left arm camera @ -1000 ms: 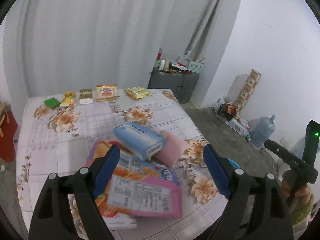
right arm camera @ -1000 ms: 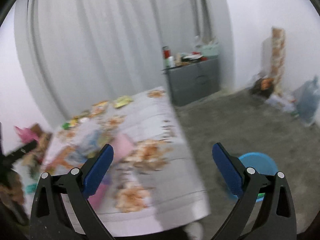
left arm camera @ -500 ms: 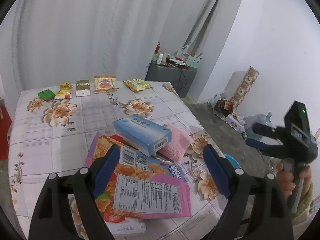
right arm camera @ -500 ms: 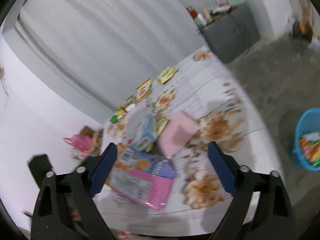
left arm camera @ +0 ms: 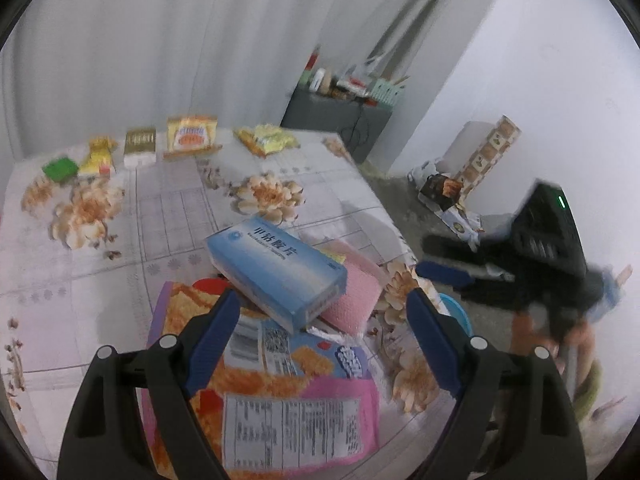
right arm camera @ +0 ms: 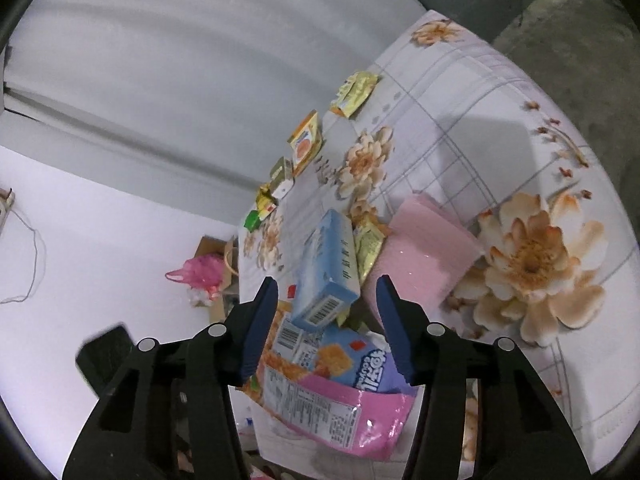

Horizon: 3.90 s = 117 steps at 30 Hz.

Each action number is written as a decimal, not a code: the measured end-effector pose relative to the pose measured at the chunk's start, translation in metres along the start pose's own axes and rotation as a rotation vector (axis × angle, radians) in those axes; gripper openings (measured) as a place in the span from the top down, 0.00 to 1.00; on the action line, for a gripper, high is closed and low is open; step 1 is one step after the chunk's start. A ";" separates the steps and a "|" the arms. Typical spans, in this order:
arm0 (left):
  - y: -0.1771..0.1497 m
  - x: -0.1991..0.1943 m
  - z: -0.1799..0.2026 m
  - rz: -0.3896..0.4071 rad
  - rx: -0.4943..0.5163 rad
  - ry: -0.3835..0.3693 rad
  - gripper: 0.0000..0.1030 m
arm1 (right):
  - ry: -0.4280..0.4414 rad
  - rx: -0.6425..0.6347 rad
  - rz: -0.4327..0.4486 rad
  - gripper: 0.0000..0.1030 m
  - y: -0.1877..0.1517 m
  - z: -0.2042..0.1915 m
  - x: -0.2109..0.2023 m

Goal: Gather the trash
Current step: 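Grasp the blue Mecobalamin tablets box with the left gripper, then grasp the yellow snack wrapper with the right gripper while the left gripper holds the box, then carry the medicine box and yellow wrapper over the blue wastebasket with both grippers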

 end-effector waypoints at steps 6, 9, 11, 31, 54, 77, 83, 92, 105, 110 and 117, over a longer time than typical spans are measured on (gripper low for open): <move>0.021 0.064 -0.035 -0.290 -0.244 -0.007 0.20 | -0.015 0.007 -0.002 0.58 0.001 0.013 0.001; 0.023 0.094 -0.050 -0.412 -0.348 0.038 0.20 | -0.008 0.015 0.010 0.58 0.003 0.018 -0.004; 0.024 0.110 -0.056 -0.480 -0.373 0.082 0.20 | -0.006 0.016 0.020 0.58 0.004 0.021 -0.009; 0.000 0.165 -0.064 -0.633 -0.370 0.254 0.16 | -0.002 0.030 0.050 0.57 0.004 0.036 -0.028; 0.054 0.122 -0.044 -0.326 -0.265 0.164 0.21 | 0.076 0.110 -0.070 0.60 0.009 0.027 0.018; 0.065 -0.031 -0.028 0.087 -0.197 0.083 0.21 | -0.019 0.141 -0.141 0.88 0.019 0.053 0.072; 0.044 -0.054 -0.032 0.153 -0.231 0.067 0.21 | 0.018 0.172 -0.126 0.96 0.019 0.054 0.072; 0.035 -0.065 -0.028 0.220 -0.233 0.048 0.21 | 0.123 0.178 -0.079 1.00 0.027 0.035 0.053; 0.035 -0.066 -0.001 0.265 -0.148 0.038 0.22 | 0.219 0.160 0.057 1.00 0.039 0.016 -0.016; 0.032 -0.063 0.009 0.268 -0.127 0.025 0.22 | 0.221 0.134 0.109 1.00 0.034 0.014 -0.048; 0.030 -0.055 0.021 0.261 -0.104 0.009 0.22 | 0.211 0.128 0.175 1.00 0.027 0.020 -0.082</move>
Point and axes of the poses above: each gripper's, at about its wrist camera, not at the fingertips, and x roughly the way its jaws point, z to its right, y to its top, the point moved 9 cm from there along x, roughly the way its jaws point, and after that the axes turned 3 degrees about z, right-handed, at the moved point
